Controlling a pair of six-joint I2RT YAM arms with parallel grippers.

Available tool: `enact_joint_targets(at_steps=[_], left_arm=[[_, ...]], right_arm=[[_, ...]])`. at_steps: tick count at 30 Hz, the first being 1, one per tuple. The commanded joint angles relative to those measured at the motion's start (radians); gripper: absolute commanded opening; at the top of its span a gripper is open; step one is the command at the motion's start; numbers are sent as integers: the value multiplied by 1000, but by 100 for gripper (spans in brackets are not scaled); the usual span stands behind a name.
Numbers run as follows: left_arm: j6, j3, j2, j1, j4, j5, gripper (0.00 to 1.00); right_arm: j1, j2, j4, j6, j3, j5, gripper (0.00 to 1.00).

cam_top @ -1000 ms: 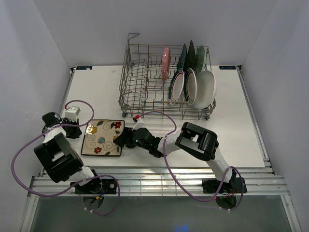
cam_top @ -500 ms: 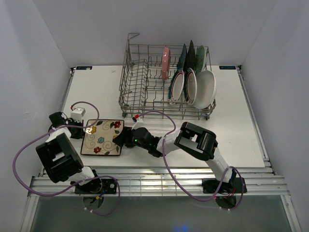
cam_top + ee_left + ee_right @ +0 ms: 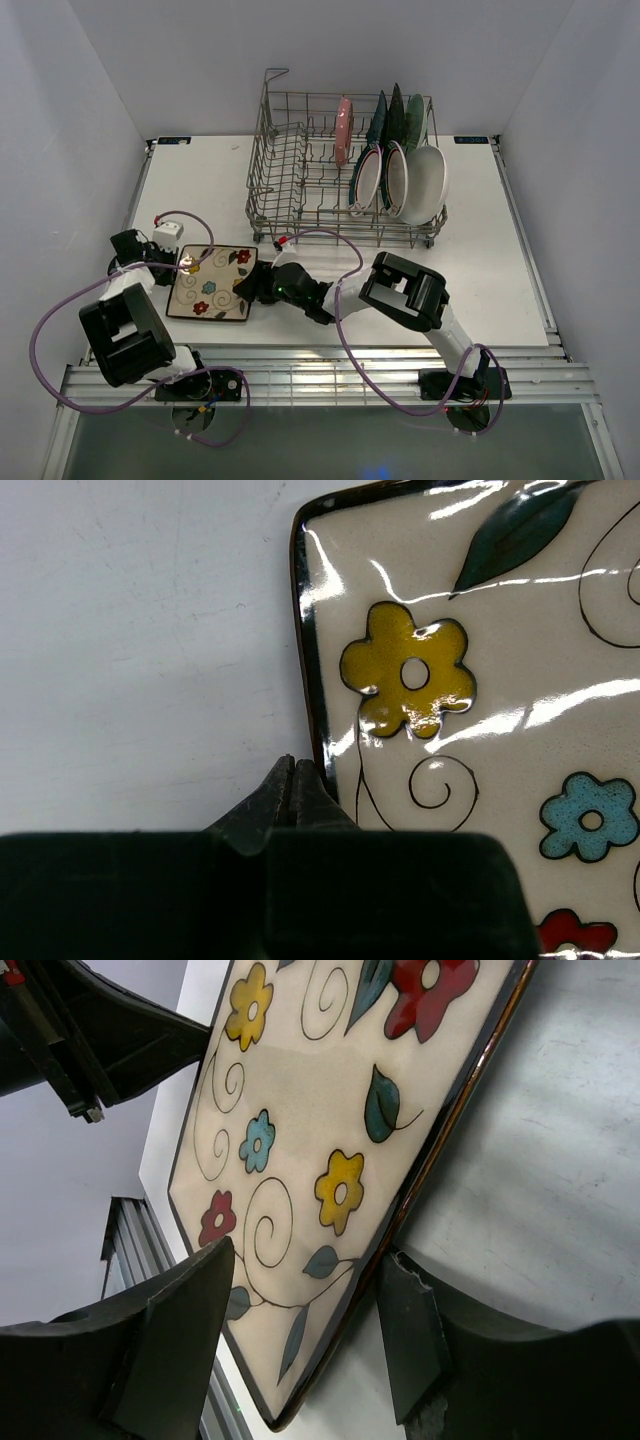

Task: Load the plates into the dish rack
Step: Pick up the plate at the center of the board.

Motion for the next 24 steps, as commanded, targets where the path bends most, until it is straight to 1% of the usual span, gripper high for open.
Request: enact_joint_targets(at_steps=[1,3,7,9,10,11,13,14,15,17,18,24], left_arm=[[-21,-29,-40,-55,-83,109,0],[-20,-33,-44,-63,-95,111,0],[-6,-37,-52,-77,-126,135,0],[0,-39,-53,-79,-144,142,0],[3,-37,-53,-80,-149,145,0],[8,-37,-56,-80,-153,149,0],[9,-37,-58,-80,-164,152,0],[9,-37,-58,-80,-169,154,0],[11,-36,-60,-80,-169,152,0],[-3,-25,-60,-80,-169,134,0],[-6,-19,-63,-79,-175,129,0],[-34,58,-99,-75,-256,163,0]], right_arm=[[16,57,-39,-4,50,3,64],[16,63,-48,-4,61,1,62],[17,68,-59,-7,75,4,50],[17,68,-68,-10,79,9,47],[17,65,-69,-11,79,12,41],[17,67,-72,-11,79,17,37],[17,62,-74,-13,79,21,32],[17,60,-77,-11,78,23,27],[17,57,-76,-13,73,24,17],[19,47,-74,-11,65,29,10],[20,42,-69,-13,50,32,8],[36,-19,-36,-21,-19,78,8]])
